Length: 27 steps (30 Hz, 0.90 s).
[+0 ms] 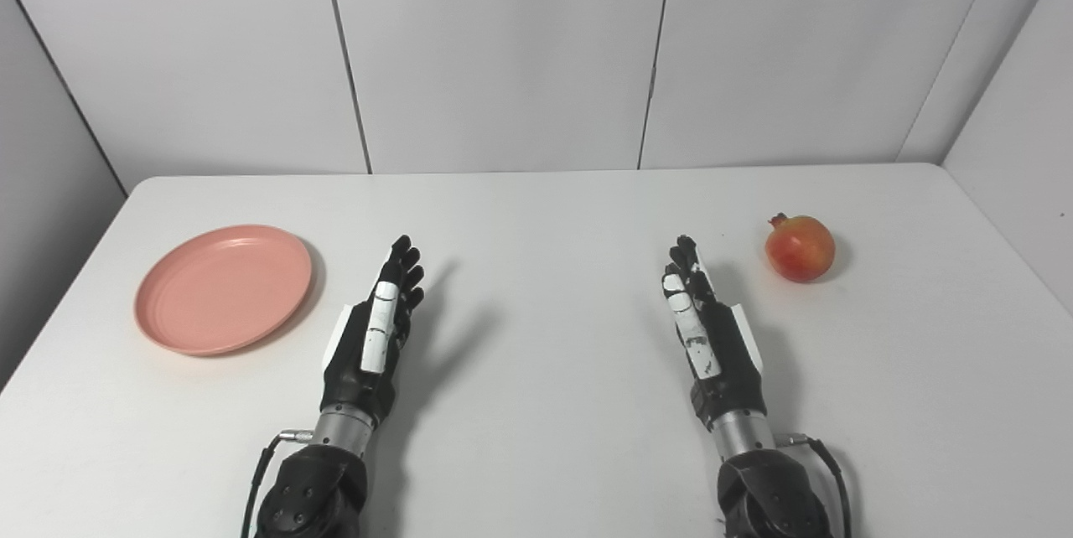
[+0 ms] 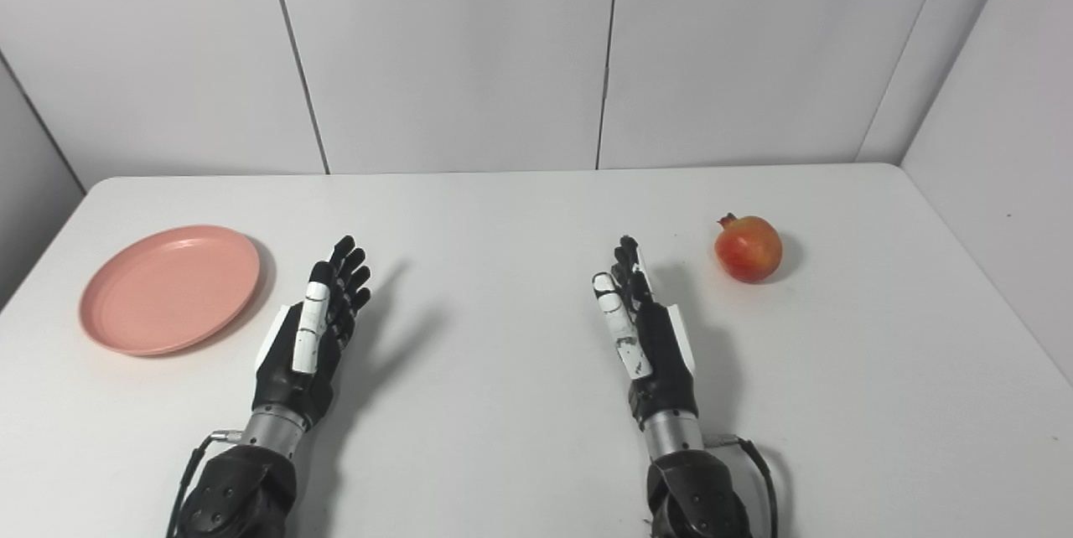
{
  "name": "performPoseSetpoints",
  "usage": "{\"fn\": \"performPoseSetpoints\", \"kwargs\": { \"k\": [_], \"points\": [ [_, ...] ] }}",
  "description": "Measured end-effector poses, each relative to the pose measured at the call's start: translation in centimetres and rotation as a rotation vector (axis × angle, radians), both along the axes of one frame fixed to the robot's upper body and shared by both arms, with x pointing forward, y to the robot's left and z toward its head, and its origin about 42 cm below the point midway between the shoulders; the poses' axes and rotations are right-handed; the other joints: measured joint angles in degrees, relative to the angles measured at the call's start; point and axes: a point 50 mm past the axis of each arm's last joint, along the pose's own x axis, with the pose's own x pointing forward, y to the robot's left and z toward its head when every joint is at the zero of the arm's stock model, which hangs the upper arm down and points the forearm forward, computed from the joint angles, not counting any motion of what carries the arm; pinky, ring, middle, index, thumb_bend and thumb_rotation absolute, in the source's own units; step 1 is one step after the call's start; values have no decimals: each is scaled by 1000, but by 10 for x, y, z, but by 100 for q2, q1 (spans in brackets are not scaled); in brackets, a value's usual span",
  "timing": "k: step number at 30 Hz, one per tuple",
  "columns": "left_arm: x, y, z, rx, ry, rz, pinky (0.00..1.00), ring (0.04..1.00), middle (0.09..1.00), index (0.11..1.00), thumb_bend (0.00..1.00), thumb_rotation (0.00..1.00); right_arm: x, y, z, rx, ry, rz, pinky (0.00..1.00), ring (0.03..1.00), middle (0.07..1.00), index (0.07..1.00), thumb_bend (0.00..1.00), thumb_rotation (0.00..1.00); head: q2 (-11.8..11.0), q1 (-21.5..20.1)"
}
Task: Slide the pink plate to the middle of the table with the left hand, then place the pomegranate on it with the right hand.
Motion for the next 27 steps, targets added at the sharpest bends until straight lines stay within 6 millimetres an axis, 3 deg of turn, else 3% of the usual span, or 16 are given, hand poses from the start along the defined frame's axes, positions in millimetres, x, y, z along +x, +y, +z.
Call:
{"fn": "performPoseSetpoints", "kwargs": {
  "k": [27],
  "points": [
    [0,0,0,-2,0,-1,1000,1000,1000,1000,676,1000,0,0,0,-2,1,5,1000,1000,1000,1000,735,869,18,-17]
  ]
}}
